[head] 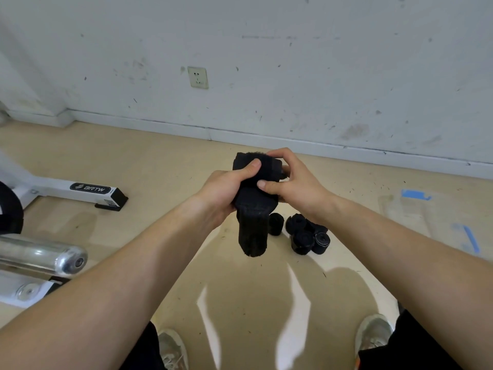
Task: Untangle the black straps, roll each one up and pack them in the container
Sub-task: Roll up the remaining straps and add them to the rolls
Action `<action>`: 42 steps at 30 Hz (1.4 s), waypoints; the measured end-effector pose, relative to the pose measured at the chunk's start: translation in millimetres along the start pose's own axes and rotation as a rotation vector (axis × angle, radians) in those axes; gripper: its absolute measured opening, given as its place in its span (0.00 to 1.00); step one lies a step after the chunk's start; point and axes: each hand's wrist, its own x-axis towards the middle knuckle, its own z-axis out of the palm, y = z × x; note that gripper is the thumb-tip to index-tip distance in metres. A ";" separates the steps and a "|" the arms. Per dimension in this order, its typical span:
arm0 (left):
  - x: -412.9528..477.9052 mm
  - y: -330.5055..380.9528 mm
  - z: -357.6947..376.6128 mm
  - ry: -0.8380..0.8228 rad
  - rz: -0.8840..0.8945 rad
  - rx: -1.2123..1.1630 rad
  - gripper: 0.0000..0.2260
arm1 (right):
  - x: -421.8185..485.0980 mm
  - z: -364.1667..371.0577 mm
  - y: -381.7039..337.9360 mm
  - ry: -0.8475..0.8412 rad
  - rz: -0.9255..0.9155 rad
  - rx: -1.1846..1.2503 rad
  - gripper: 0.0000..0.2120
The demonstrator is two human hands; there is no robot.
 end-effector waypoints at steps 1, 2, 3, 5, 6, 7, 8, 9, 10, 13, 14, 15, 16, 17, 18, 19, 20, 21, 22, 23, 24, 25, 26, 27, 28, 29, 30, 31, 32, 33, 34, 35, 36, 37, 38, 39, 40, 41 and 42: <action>0.6 0.0 -0.6 0.003 0.017 0.031 0.21 | 0.5 -0.5 -2.7 -0.021 0.056 0.075 0.20; 0.6 0.1 -1.0 -0.002 0.035 0.059 0.21 | 1.0 -1.9 -5.9 -0.032 0.110 0.146 0.17; 0.1 0.4 -0.8 -0.016 0.054 0.079 0.22 | 1.8 -3.7 -8.7 -0.030 0.156 0.205 0.15; -1.0 1.2 -0.1 -0.040 0.089 0.089 0.21 | 3.1 -7.2 -11.3 -0.015 0.221 0.262 0.12; -1.5 1.9 -0.1 -0.039 0.104 0.088 0.21 | 3.3 -8.1 -11.3 -0.015 0.245 0.257 0.15; -2.0 3.0 -0.4 -0.031 0.116 0.090 0.21 | 3.6 -7.9 -10.3 -0.023 0.261 0.241 0.18; -2.5 4.3 -0.9 -0.024 0.125 0.094 0.21 | 3.7 -7.3 -8.8 -0.033 0.263 0.226 0.19; -3.1 5.7 -1.1 -0.024 0.131 0.097 0.21 | 3.6 -6.6 -7.7 -0.039 0.250 0.219 0.19; -3.9 6.8 -1.3 -0.029 0.131 0.092 0.21 | 3.4 -6.5 -7.1 -0.032 0.231 0.214 0.18; -5.7 8.7 -0.8 -0.054 0.116 0.050 0.19 | 4.6 -7.3 -6.7 0.018 0.180 0.214 0.16; -6.0 8.9 -0.3 -0.059 0.110 0.038 0.20 | 5.1 -7.3 -6.8 0.030 0.169 0.222 0.16; -6.4 8.7 0.7 -0.063 0.102 0.027 0.20 | 5.3 -7.0 -6.7 0.039 0.160 0.231 0.16; -6.8 8.7 1.6 -0.066 0.092 0.018 0.20 | 5.6 -6.6 -6.1 0.047 0.153 0.237 0.16; -7.8 8.8 2.1 -0.068 0.079 0.012 0.19 | 6.0 -6.1 -5.3 0.055 0.150 0.242 0.16; -8.9 9.2 2.2 -0.072 0.063 0.008 0.17 | 6.3 -5.9 -4.6 0.063 0.148 0.244 0.16; -10.3 9.7 2.2 -0.080 0.041 0.008 0.14 | 6.5 -5.9 -4.3 0.071 0.145 0.246 0.16; -11.7 10.0 2.0 -0.090 0.012 0.011 0.13 | 6.7 -6.5 -4.0 0.078 0.142 0.248 0.16; -13.3 10.0 1.6 -0.099 -0.019 0.021 0.12 | 7.1 -7.2 -3.8 0.087 0.139 0.250 0.15; -13.9 9.5 0.9 -0.101 -0.047 0.044 0.13 | 7.8 -8.4 -3.6 0.101 0.139 0.253 0.15; -14.2 8.3 0.4 -0.094 -0.072 0.077 0.13 | 8.6 -9.6 -3.7 0.120 0.140 0.255 0.14; -13.7 6.7 0.0 -0.079 -0.091 0.113 0.12 | 9.5 -11.0 -3.7 0.140 0.141 0.255 0.13; -13.2 5.0 0.1 -0.058 -0.100 0.141 0.11 | 10.2 -12.1 -3.7 0.157 0.141 0.254 0.13; -12.3 3.5 0.5 -0.032 -0.102 0.155 0.10 | 11.0 -12.9 -3.4 0.168 0.140 0.249 0.14; -11.8 2.4 0.9 -0.007 -0.099 0.158 0.10 | 11.5 -12.9 -2.8 0.175 0.138 0.245 0.15; -11.3 2.1 1.4 0.010 -0.097 0.154 0.09 | 11.6 -12.3 -2.1 0.182 0.134 0.239 0.15; -11.3 2.2 2.1 0.021 -0.096 0.147 0.09 | 11.8 -11.0 -0.9 0.188 0.129 0.229 0.16; -11.5 2.8 2.6 0.027 -0.096 0.138 0.09 | 11.8 -9.6 0.6 0.194 0.123 0.210 0.15; -11.9 3.6 3.6 0.031 -0.098 0.130 0.09 | 11.8 -8.4 1.9 0.202 0.117 0.183 0.15; -12.0 4.3 4.6 0.037 -0.100 0.120 0.08 | 11.9 -7.8 3.0 0.207 0.112 0.150 0.15; -12.4 4.9 5.4 0.043 -0.102 0.109 0.08 | 12.2 -7.2 4.0 0.210 0.105 0.120 0.16; -13.0 5.9 6.2 0.047 -0.103 0.098 0.08 | 12.6 -6.8 4.7 0.213 0.095 0.095 0.16; -13.9 7.1 6.9 0.048 -0.104 0.085 0.07 | 12.9 -6.3 4.8 0.214 0.081 0.070 0.16; -14.4 8.2 7.7 0.049 -0.105 0.069 0.07 | 12.7 -5.7 4.8 0.216 0.063 0.042 0.15; -14.5 9.0 8.6 0.052 -0.105 0.052 0.06 | 12.5 -5.2 5.2 0.218 0.043 0.010 0.15; -14.5 9.8 9.8 0.056 -0.105 0.034 0.06 | 11.9 -4.9 5.5 0.218 0.023 -0.022 0.15; -14.2 10.2 10.5 0.064 -0.105 0.019 0.06 | 11.2 -4.7 5.8 0.216 0.005 -0.052 0.15; -14.0 10.5 10.7 0.071 -0.104 0.010 0.07 | 10.1 -4.5 5.3 0.209 -0.012 -0.086 0.15; -13.7 10.8 10.7 0.077 -0.105 0.006 0.07 | 8.8 -4.4 4.6 0.199 -0.031 -0.126 0.16; -13.7 11.2 10.3 0.080 -0.110 0.002 0.08 | 7.7 -4.1 4.3 0.191 -0.052 -0.168 0.16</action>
